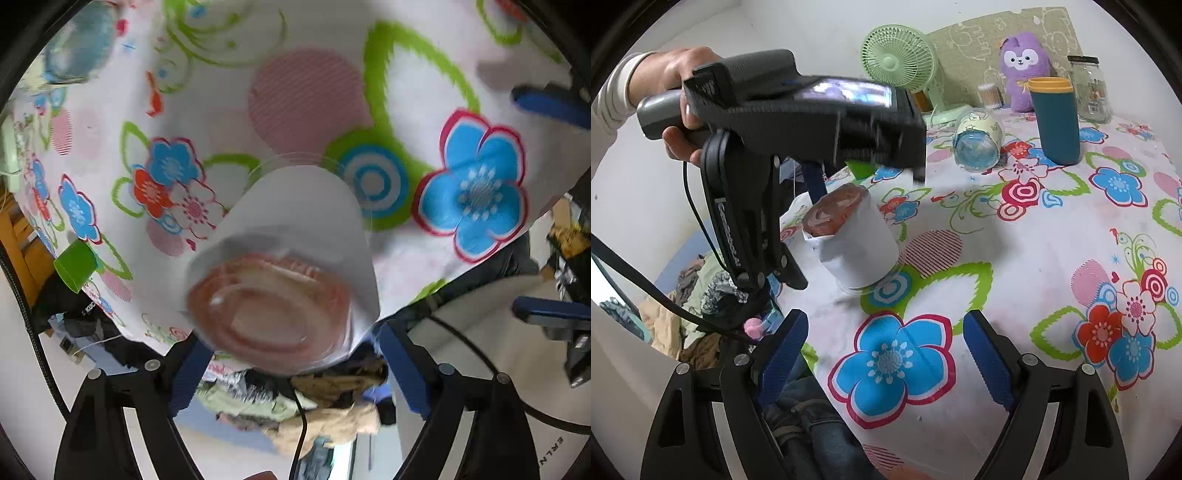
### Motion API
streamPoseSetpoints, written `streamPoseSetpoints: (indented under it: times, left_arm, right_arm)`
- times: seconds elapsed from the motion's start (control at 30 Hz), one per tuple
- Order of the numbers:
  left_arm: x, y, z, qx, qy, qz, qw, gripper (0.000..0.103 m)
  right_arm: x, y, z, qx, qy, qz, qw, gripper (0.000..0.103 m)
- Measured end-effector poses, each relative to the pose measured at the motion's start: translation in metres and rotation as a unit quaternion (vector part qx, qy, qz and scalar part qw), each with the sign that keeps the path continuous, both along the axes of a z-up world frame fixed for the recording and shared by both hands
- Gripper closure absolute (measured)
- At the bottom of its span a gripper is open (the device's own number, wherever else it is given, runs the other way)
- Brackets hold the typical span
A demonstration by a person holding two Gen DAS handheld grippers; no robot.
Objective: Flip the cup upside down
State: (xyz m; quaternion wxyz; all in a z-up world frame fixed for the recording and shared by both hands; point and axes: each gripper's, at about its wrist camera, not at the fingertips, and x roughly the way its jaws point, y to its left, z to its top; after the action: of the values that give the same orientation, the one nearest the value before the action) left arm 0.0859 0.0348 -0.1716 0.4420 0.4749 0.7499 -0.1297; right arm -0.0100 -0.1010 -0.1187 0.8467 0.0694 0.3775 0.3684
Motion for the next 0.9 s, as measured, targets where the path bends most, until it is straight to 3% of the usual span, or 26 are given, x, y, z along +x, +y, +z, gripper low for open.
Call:
streamPoseSetpoints:
  times: [0.17,0.37,0.47,0.57,0.9]
  left_arm:
    - [0.004,0.001,0.023,-0.057,-0.038,0.007,0.9977,0.011]
    - [0.001,0.009,0.058,-0.137,-0.092,0.032,0.9857,0.010]
    - [0.000,0.016,0.079,-0.185,-0.125,0.048,0.9736,0.010]
    - [-0.002,0.025,0.102,-0.245,-0.154,0.059,0.9554,0.010]
    - [-0.019,0.069,0.137,-0.337,-0.250,0.073,0.9051,0.010]
  right_arm:
    - [0.000,0.005,0.005,-0.015,-0.009,-0.005,1.000,0.015]
    - [0.003,0.012,0.016,-0.031,-0.015,-0.022,0.999,0.014]
    - [0.009,0.015,0.022,-0.030,-0.009,-0.030,0.999,0.011]
    - [0.012,0.019,0.033,-0.032,-0.013,-0.038,0.999,0.011]
    - [0.014,0.045,0.076,-0.065,-0.066,-0.112,0.989,0.001]
